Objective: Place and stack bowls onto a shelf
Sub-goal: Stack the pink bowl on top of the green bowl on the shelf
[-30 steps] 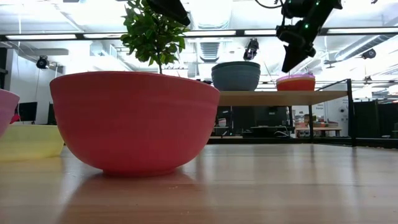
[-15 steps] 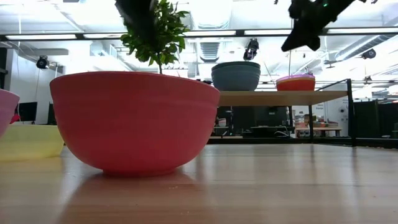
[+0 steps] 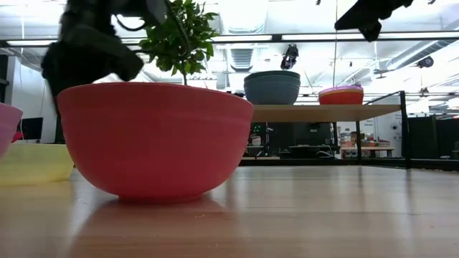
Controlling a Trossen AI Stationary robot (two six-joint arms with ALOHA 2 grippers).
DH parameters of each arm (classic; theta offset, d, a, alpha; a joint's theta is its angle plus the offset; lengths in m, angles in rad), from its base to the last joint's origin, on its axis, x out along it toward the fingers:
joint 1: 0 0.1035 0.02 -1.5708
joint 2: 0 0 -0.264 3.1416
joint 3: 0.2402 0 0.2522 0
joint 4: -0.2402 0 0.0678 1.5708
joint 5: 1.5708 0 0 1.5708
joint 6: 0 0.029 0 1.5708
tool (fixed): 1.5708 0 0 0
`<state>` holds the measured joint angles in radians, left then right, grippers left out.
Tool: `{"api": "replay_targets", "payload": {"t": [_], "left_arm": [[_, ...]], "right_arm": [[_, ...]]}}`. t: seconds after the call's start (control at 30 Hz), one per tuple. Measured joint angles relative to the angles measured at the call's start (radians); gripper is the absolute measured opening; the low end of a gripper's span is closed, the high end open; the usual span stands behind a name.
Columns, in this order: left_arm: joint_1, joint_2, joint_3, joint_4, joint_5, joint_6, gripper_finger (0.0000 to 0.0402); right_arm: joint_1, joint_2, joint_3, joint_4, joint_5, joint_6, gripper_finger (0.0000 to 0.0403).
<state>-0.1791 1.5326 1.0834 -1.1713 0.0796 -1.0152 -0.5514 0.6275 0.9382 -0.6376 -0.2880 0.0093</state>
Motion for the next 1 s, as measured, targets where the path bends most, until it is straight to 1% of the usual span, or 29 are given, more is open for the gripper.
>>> {"api": "replay_targets", "payload": {"t": [0.1,0.2,0.27,0.3,0.4,0.47,0.6,0.77,0.9,1.0], "left_arm": [[-0.023,-0.001,-0.01,0.0,0.066,-0.014,0.0192],[-0.048,-0.002,0.008,-0.003,0.132,-0.006,0.0192],[-0.072,-0.002,0.027,0.0,0.17,0.042,0.0192],[-0.089,-0.002,0.034,0.001,0.174,0.087,0.0192],[-0.155,-0.002,0.042,0.013,0.168,0.249,0.0192],[-0.198,-0.002,0.039,0.02,0.168,0.31,0.0192],[-0.249,-0.002,0.015,0.033,0.16,0.332,0.0191],[-0.29,-0.002,-0.016,0.055,0.055,0.376,0.0178],[-0.299,-0.002,-0.016,0.09,0.017,0.41,0.016],[-0.298,0.002,-0.016,0.15,0.012,0.429,0.0151]], "right_arm": [[0.001,-0.008,0.0,0.0,0.0,0.0,0.0018],[0.001,-0.01,-0.001,0.0,0.0,-0.001,0.0018],[0.001,-0.01,-0.002,0.0,0.0,-0.001,0.0018],[0.001,-0.01,-0.004,0.0,0.0,-0.001,0.0018],[0.001,-0.01,-0.011,0.0,0.001,-0.001,0.0018],[0.001,-0.01,-0.016,0.0,0.001,-0.001,0.0018],[0.001,-0.01,-0.027,0.0,0.001,0.006,0.0018],[0.001,-0.01,-0.047,0.0,0.001,0.011,0.0018],[0.001,-0.01,-0.065,0.0,0.001,0.034,0.0018],[0.001,-0.01,-0.077,0.0,0.001,0.044,0.0018]]}}
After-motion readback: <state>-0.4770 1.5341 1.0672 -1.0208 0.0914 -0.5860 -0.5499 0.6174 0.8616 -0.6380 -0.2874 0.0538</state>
